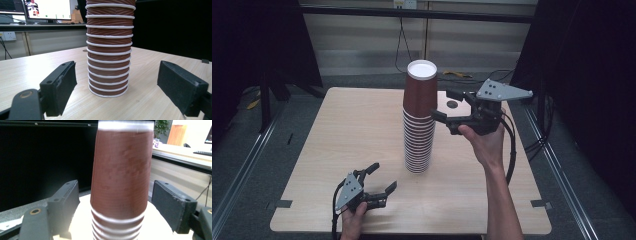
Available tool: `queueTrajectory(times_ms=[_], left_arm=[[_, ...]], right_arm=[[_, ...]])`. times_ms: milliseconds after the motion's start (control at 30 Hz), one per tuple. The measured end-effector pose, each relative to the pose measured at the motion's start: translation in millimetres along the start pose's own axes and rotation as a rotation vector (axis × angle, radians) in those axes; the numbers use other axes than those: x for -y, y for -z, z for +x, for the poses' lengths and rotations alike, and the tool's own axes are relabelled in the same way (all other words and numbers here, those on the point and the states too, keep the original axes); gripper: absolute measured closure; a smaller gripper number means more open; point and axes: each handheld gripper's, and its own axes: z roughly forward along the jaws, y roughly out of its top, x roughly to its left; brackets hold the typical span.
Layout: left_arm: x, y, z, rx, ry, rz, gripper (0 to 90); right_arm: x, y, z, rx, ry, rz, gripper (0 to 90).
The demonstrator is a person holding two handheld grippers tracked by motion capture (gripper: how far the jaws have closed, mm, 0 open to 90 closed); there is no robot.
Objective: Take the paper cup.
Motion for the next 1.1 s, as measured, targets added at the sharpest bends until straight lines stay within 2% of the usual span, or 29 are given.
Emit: queueTrajectory(times_ms=[333,700,867,1100], left_arm=[[0.0,0.0,0.6,0.003,-0.007,-0.004,15.5],[-0.1,0.2,0.6,0.004,-0.009,-0.001,15.4],[0.1,0.1,0.6,0.004,-0.008,-0.004,15.4],[-0.1,0.3,0.6,0.006,-0.011,-0.001,15.4]], right_arm=[[-27.9,-16.6,-0.7,-0.029,0.016,0.05,20.2],[-43.5,-33.8,-9.0,-0.023,0.002,0.09,17.1],[-48.1,-44.6,-15.3,-0.037,-0.016,0.131,16.6],[-53.8,-54.5,-13.3,-0.025,-0.001,0.168,18.1]])
